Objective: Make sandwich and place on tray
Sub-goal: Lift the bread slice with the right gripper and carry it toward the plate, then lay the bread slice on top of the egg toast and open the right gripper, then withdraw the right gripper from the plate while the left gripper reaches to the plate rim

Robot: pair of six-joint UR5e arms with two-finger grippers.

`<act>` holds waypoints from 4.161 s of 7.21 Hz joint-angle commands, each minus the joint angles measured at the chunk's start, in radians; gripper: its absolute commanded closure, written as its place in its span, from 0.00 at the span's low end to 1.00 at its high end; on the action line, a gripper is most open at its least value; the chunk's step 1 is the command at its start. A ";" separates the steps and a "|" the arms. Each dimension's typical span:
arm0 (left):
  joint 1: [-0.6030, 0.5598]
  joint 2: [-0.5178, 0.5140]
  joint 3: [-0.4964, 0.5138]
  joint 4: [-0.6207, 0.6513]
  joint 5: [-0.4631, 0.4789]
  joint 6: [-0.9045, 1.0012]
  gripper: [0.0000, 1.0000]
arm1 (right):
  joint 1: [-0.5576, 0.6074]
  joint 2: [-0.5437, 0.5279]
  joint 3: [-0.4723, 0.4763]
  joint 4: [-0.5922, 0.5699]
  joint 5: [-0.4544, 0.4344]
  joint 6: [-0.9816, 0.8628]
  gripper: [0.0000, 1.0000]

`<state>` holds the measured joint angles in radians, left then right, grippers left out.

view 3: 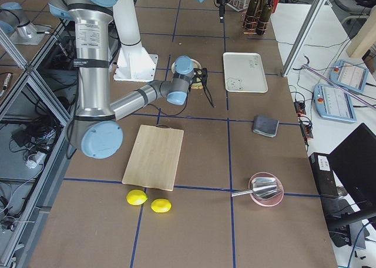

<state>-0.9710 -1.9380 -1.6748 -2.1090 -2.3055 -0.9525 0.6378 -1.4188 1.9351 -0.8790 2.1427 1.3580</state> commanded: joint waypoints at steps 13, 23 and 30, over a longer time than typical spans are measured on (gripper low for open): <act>0.108 -0.010 -0.037 -0.058 0.079 -0.195 0.00 | -0.141 0.343 -0.081 -0.493 -0.221 -0.003 0.00; 0.591 -0.113 -0.086 0.198 0.440 -0.443 0.52 | 0.235 0.238 -0.005 -0.790 0.005 -0.496 0.00; 0.604 -0.141 -0.034 0.153 0.439 -0.459 1.00 | 0.256 0.208 0.018 -0.788 0.005 -0.516 0.00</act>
<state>-0.3658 -2.0761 -1.7040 -1.9505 -1.8668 -1.4057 0.8891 -1.2078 1.9515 -1.6662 2.1484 0.8548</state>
